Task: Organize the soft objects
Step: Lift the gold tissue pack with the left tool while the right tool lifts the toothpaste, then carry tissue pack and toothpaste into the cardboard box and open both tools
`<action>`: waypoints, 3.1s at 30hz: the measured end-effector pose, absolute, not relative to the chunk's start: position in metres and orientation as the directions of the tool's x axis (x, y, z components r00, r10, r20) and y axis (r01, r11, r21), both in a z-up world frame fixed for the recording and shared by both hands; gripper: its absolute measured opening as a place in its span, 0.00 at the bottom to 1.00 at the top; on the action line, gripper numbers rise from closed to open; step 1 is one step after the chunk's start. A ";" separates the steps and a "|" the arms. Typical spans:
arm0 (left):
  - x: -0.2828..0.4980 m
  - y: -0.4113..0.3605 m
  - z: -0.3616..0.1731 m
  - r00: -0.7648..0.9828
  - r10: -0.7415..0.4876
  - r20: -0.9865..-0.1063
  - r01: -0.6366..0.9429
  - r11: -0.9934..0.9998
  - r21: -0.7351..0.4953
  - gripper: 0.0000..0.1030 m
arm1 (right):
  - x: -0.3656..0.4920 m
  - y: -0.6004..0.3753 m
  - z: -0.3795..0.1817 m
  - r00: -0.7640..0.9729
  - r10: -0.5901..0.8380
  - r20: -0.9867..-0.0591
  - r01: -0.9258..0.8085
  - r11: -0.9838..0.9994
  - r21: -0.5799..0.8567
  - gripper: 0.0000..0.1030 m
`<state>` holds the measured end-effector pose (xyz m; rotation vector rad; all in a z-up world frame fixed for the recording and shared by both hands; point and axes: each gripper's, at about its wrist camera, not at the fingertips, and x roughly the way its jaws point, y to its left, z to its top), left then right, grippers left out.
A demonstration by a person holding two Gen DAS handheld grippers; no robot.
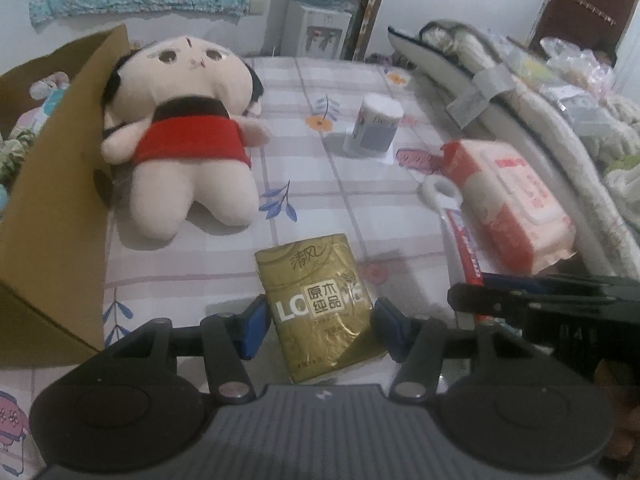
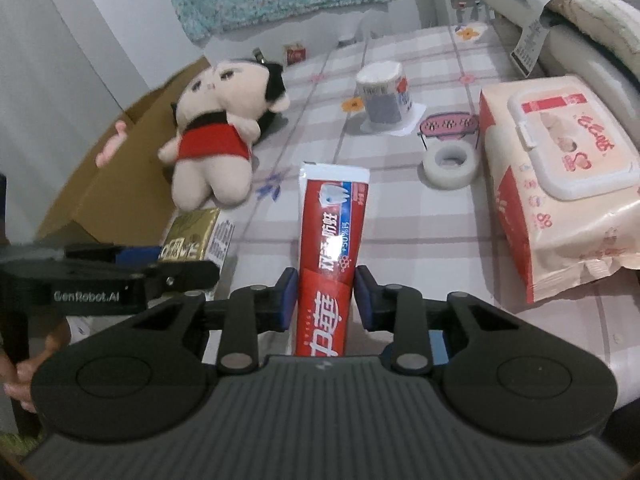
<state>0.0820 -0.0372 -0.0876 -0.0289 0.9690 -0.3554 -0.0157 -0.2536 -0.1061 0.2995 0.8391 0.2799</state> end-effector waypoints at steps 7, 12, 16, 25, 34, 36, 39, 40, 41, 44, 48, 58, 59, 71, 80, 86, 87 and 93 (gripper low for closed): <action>0.061 -0.019 -0.054 0.587 -0.317 -0.745 0.255 0.946 -0.201 0.56 | -0.020 -0.253 -0.074 0.688 0.388 -0.613 -0.159 0.905 0.395 0.27; 0.047 0.015 -0.023 0.671 -0.293 -0.681 0.196 0.956 -0.218 0.56 | -0.012 -0.240 -0.053 0.702 0.424 -0.573 -0.197 0.888 0.416 0.27; 0.040 0.052 0.002 0.732 -0.256 -0.631 0.133 0.963 -0.236 0.56 | -0.005 -0.223 -0.034 0.717 0.446 -0.536 -0.238 0.879 0.413 0.27; 0.062 0.135 0.031 0.777 -0.158 -0.609 -0.022 0.960 -0.278 0.56 | 0.026 -0.176 0.016 0.713 0.550 -0.436 -0.361 0.820 0.444 0.27; 0.145 0.183 -0.017 0.596 -0.137 -0.791 -0.158 0.946 -0.283 0.57 | 0.095 -0.107 0.047 0.572 0.728 -0.379 -0.479 0.671 0.567 0.27; 0.162 0.192 -0.036 0.537 -0.150 -0.830 -0.197 0.935 -0.296 0.57 | 0.113 -0.089 0.044 0.523 0.749 -0.407 -0.480 0.653 0.586 0.27; 0.177 0.204 -0.058 0.458 -0.171 -0.872 -0.246 0.919 -0.309 0.57 | 0.129 -0.066 0.037 0.470 0.758 -0.452 -0.477 0.649 0.593 0.27; 0.181 0.204 -0.062 0.439 -0.168 -0.883 -0.251 0.921 -0.299 0.57 | 0.135 -0.058 0.035 0.453 0.758 -0.469 -0.476 0.651 0.592 0.27; 0.185 0.205 -0.067 0.422 -0.164 -0.892 -0.252 0.923 -0.289 0.58 | 0.142 -0.053 0.033 0.438 0.757 -0.485 -0.477 0.653 0.588 0.27; 0.191 0.208 -0.078 0.375 -0.156 -0.914 -0.268 0.925 -0.268 0.58 | 0.151 -0.033 0.028 0.396 0.746 -0.536 -0.488 0.665 0.565 0.27; 0.196 0.213 -0.090 0.333 -0.162 -0.929 -0.294 0.918 -0.265 0.59 | 0.157 -0.017 0.020 0.355 0.722 -0.594 -0.505 0.683 0.527 0.27; 0.179 0.236 -0.079 0.445 -0.194 -0.874 -0.331 0.872 -0.362 0.70 | 0.184 0.019 0.007 0.290 0.639 -0.713 -0.515 0.732 0.446 0.27; 0.177 0.238 -0.078 0.449 -0.194 -0.872 -0.329 0.871 -0.363 0.70 | 0.186 0.023 0.005 0.285 0.625 -0.727 -0.518 0.738 0.432 0.27; 0.159 0.258 -0.050 0.572 -0.150 -0.807 -0.372 0.829 -0.418 0.70 | 0.231 0.092 -0.036 0.240 0.470 -0.849 -0.540 0.792 0.286 0.28; 0.154 0.266 -0.053 0.580 -0.134 -0.804 -0.394 0.818 -0.420 0.70 | 0.246 0.102 -0.041 0.281 0.429 -0.858 -0.500 0.829 0.251 0.39; 0.150 0.261 -0.045 0.599 -0.116 -0.792 -0.378 0.831 -0.408 0.71 | 0.232 0.082 -0.030 0.280 0.463 -0.841 -0.478 0.827 0.296 0.40; 0.149 0.259 -0.043 0.603 -0.112 -0.790 -0.375 0.834 -0.404 0.71 | 0.228 0.078 -0.027 0.282 0.475 -0.834 -0.480 0.822 0.307 0.40; 0.137 0.240 -0.027 0.628 -0.091 -0.773 -0.329 0.869 -0.370 0.77 | 0.195 0.039 0.004 0.331 0.540 -0.774 -0.484 0.801 0.352 0.48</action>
